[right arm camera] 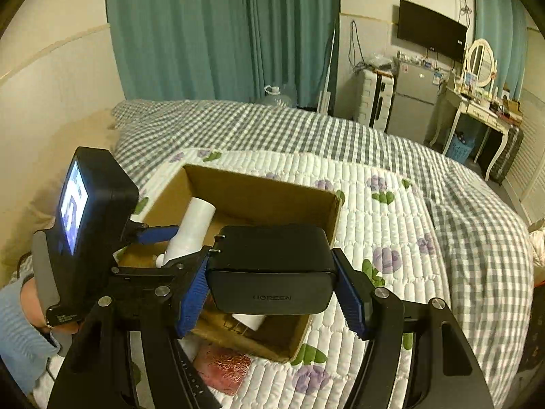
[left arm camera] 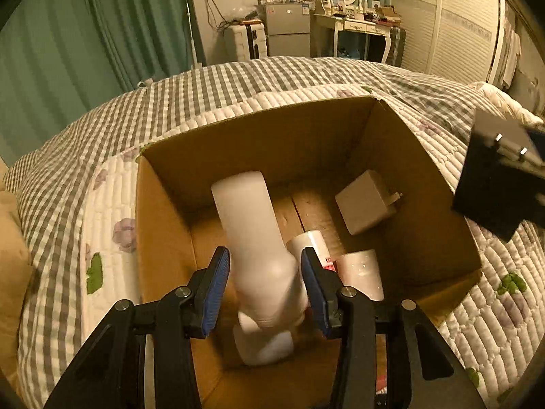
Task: Organize rigid objects
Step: 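Place the plug adapter and power bank into the box, opening both grippers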
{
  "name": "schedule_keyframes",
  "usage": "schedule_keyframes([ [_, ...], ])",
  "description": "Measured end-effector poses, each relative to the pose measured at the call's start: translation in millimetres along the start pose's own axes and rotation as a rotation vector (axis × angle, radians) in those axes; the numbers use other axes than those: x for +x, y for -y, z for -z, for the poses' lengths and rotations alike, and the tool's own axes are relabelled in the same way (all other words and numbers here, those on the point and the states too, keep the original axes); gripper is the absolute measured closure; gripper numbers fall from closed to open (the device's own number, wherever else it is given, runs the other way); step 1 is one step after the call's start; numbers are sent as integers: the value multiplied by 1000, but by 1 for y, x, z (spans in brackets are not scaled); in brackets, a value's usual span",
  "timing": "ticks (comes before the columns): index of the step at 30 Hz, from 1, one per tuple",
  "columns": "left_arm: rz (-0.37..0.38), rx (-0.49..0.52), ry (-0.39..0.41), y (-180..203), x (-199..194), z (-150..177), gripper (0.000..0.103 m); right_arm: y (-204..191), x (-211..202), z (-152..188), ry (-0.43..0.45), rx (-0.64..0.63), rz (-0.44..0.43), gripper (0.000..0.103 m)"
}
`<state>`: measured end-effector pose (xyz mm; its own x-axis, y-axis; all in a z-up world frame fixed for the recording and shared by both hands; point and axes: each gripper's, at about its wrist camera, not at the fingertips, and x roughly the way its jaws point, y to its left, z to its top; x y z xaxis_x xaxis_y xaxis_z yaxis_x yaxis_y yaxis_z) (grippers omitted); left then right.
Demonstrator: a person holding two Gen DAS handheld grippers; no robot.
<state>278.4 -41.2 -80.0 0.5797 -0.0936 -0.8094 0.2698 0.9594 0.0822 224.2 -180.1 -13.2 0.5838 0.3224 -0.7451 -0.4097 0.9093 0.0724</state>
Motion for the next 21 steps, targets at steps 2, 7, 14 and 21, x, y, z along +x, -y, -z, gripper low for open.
schedule_keyframes([
  [2, -10, 5, 12, 1, -1, -1, 25, 2, 9, 2, -17, 9, 4, 36],
  [7, -12, -27, 63, -9, -17, -5, 25, 9, 16, 0, -29, 20, 19, 36],
  [14, -53, -81, 164, -30, -55, -10, 25, -4, 26, -20, -11, -18, 18, 36],
  [21, -117, -121, 181, -54, -59, -8, 22, -18, 96, -27, -149, -46, 58, 36],
])
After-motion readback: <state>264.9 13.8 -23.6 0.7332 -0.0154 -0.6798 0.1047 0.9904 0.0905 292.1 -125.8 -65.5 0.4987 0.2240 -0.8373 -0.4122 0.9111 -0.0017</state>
